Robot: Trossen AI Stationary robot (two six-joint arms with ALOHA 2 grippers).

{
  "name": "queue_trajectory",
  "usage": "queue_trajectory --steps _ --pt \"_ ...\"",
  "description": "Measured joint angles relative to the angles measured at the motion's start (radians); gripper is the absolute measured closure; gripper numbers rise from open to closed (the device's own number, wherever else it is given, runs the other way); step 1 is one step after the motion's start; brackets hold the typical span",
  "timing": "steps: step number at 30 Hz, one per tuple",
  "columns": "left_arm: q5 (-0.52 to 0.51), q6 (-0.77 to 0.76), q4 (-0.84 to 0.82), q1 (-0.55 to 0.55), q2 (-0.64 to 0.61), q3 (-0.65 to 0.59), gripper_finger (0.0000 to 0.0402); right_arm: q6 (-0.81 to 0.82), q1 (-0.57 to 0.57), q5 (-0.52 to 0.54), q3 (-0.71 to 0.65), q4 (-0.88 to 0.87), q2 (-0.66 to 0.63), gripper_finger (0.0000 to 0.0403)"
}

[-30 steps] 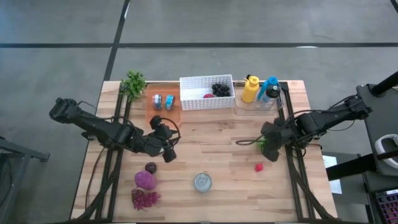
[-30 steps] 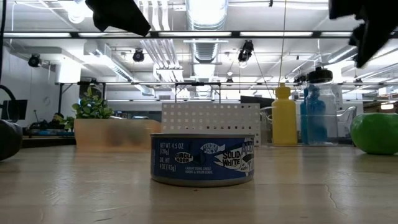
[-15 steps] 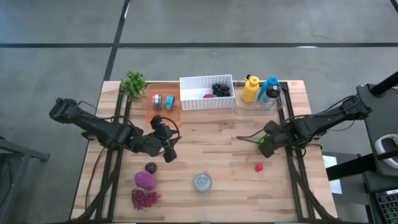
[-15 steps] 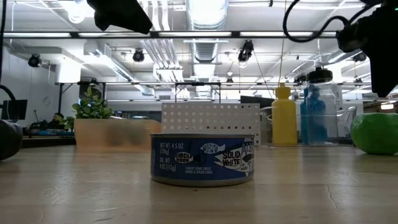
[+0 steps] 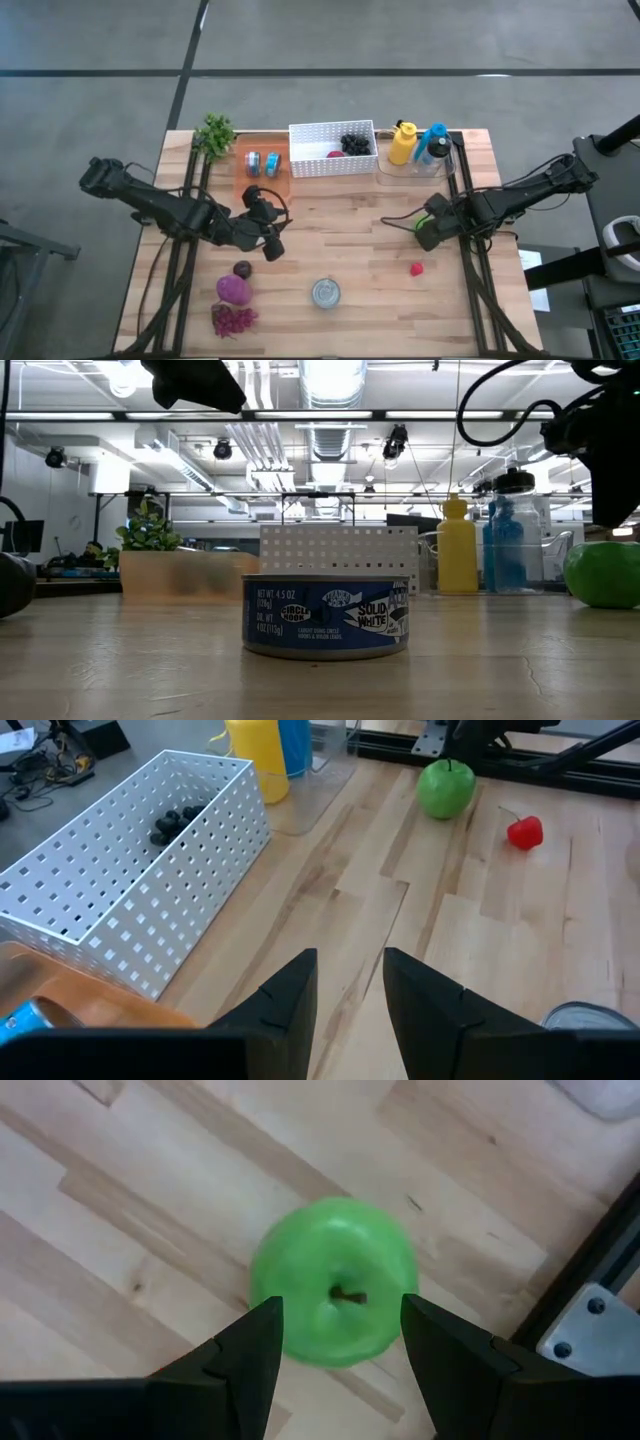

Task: Pick & Place Food Item
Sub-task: Put the apple into the white bin

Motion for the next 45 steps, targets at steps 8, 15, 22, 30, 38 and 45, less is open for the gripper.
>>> queue_trajectory --steps 8,15,22,30,38,45 --pt "0.0 0.002 0.0 0.0 0.0 0.0 0.0284 -0.005 -0.003 0.001 -0.007 0.004 0.007 0.0229" --pt "0.0 0.002 0.0 0.0 0.0 0.0 0.0284 -0.005 -0.003 0.002 -0.007 0.006 0.008 0.0267" --pt "0.0 0.024 0.001 0.0 0.0 0.0 0.0284 0.018 -0.004 0.022 -0.007 0.007 0.008 0.0291" --pt "0.001 0.051 0.021 0.0 0.0 0.01 0.0284 0.031 -0.004 0.023 -0.006 0.012 0.021 0.0303" --pt "0.004 0.052 0.029 0.0 -0.001 0.01 0.0284 0.03 -0.005 0.021 -0.006 0.015 0.113 0.0318" --pt "0.008 0.054 0.03 0.0 -0.002 0.01 0.0284 0.03 -0.006 0.021 -0.006 0.016 0.117 0.0335"
